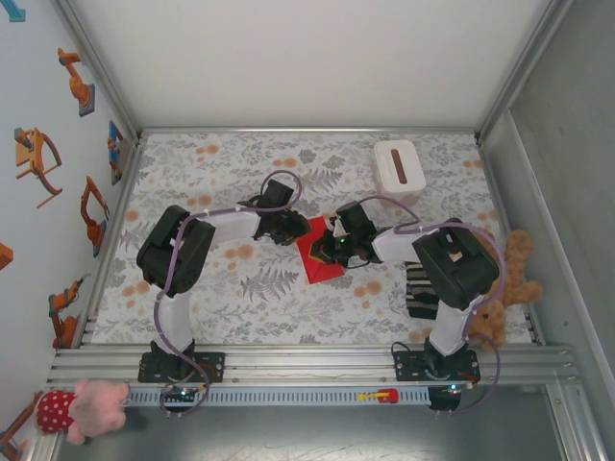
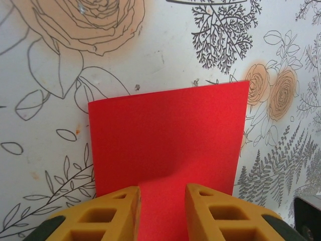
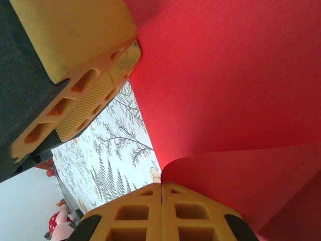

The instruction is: Fold a paper plane with a square sheet of paper (pick it up from the middle)

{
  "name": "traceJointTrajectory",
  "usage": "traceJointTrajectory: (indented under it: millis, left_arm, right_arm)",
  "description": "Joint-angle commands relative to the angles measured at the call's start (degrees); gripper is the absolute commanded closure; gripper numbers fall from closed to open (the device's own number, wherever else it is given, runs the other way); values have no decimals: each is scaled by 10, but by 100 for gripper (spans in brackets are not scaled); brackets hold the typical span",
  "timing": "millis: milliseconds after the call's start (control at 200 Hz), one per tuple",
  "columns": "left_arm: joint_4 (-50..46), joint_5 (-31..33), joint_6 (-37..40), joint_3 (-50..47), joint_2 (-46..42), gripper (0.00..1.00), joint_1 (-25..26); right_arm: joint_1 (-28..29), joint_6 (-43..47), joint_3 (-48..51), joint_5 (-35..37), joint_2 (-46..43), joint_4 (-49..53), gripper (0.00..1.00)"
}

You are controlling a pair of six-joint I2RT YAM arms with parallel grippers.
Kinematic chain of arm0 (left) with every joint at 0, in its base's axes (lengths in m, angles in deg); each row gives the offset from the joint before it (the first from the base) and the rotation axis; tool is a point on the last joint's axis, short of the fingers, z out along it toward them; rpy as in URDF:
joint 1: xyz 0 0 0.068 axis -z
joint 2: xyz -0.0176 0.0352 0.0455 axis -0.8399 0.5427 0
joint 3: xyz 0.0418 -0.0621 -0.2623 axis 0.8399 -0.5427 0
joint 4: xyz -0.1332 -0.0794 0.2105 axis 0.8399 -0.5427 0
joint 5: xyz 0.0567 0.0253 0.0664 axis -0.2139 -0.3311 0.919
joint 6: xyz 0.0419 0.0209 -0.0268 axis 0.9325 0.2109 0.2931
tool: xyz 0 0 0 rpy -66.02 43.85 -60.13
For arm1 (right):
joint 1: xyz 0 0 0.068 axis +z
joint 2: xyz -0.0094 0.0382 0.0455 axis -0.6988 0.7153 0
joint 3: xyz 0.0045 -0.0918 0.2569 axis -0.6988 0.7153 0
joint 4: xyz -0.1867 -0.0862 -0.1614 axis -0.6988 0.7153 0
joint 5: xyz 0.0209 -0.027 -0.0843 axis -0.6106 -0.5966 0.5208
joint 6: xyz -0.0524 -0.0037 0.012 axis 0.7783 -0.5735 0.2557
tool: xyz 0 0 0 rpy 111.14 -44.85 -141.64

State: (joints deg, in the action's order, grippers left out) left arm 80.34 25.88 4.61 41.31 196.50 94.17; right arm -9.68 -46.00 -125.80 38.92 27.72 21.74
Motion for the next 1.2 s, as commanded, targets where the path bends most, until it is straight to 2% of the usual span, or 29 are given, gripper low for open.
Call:
traceJointTrajectory:
  millis: [0,1192]
  left_arm:
    - [-35,0,11,4,17,70,0]
    - [-43,-1,11,3,18,71,0]
  right_arm:
    - [4,-10,-11,-1,9,-15,100]
    - [4,-24,-13,23,27,-19,100]
